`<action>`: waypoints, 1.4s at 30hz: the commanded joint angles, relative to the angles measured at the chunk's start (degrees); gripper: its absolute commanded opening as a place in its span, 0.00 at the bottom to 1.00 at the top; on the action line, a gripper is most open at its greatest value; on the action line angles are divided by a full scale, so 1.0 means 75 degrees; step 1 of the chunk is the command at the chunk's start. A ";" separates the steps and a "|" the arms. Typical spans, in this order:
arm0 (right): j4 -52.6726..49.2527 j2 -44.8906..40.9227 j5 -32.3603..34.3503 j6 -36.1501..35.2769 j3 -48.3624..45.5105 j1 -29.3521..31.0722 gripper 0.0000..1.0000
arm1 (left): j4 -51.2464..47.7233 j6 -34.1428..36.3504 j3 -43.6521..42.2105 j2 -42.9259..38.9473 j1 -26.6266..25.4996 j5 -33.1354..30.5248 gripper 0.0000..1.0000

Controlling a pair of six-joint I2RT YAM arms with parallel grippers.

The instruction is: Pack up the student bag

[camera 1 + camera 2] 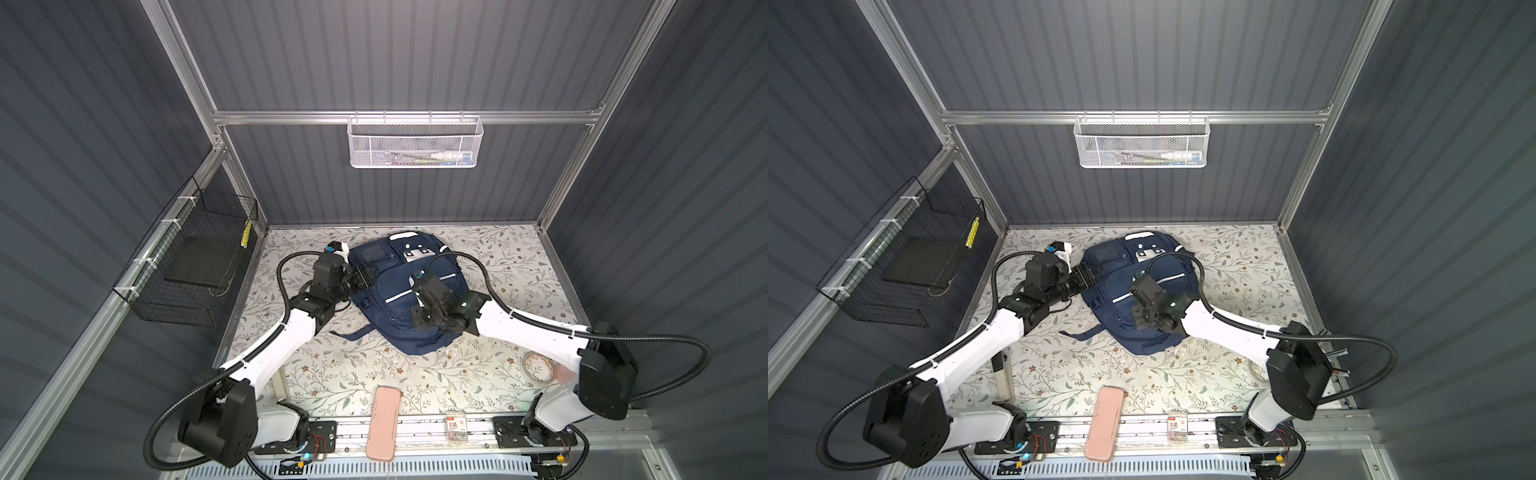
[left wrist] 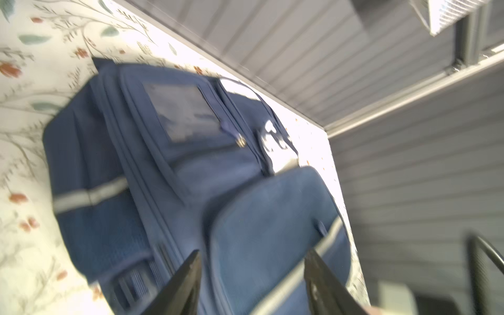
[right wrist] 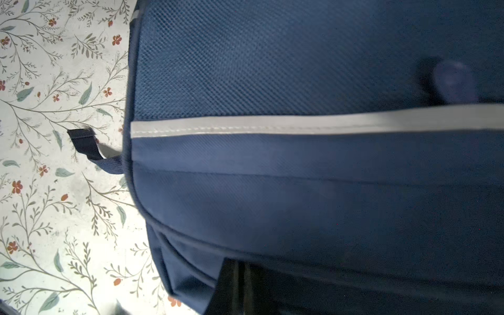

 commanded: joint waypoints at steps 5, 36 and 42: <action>0.0698 0.0281 -0.0113 0.0526 0.0328 0.0261 0.00 | 0.0484 -0.1118 -0.0843 0.0340 -0.0725 0.0195 0.68; -0.0454 -0.1505 0.0347 -0.0743 -0.1252 -0.2519 0.00 | -0.0446 0.0449 0.0384 0.1214 0.0543 0.0636 0.03; -0.0749 -0.1920 0.0755 0.0007 -0.1706 -0.1508 0.00 | -0.0343 0.0609 0.1448 0.2210 0.1025 0.0671 0.15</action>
